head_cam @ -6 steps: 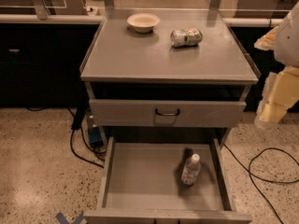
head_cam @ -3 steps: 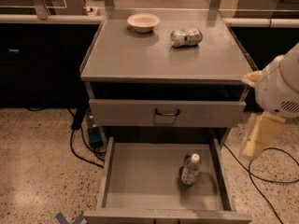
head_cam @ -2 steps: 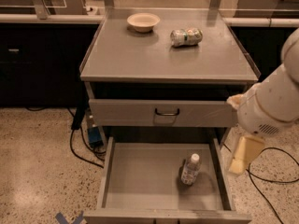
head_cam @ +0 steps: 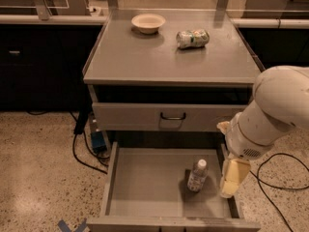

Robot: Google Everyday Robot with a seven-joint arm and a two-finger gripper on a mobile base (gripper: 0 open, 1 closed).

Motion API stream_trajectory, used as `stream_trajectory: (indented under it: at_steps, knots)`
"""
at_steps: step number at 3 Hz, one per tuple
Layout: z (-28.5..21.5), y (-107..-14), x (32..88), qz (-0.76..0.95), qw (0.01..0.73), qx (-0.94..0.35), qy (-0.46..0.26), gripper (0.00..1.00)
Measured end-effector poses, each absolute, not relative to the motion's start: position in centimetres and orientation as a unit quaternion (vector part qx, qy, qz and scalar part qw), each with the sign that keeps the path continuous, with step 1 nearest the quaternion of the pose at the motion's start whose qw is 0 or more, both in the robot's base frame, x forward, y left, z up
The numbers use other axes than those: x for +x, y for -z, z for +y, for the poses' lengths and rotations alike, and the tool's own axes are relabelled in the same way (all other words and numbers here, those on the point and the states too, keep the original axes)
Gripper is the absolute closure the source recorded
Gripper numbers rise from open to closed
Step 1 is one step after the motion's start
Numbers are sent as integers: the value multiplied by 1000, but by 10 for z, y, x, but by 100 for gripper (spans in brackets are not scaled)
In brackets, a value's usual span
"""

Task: Pick blue plastic bottle from middle drawer and place on counter

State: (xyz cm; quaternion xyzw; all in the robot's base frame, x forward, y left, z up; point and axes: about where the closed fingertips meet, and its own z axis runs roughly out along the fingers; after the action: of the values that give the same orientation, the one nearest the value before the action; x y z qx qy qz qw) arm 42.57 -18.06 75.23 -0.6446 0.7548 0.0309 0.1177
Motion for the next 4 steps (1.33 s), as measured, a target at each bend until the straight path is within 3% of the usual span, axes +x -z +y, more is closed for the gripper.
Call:
stream_trajectory:
  at_steps: [4]
  knots:
    - [-157, -645, 445, 735, 76, -673, -11, 0]
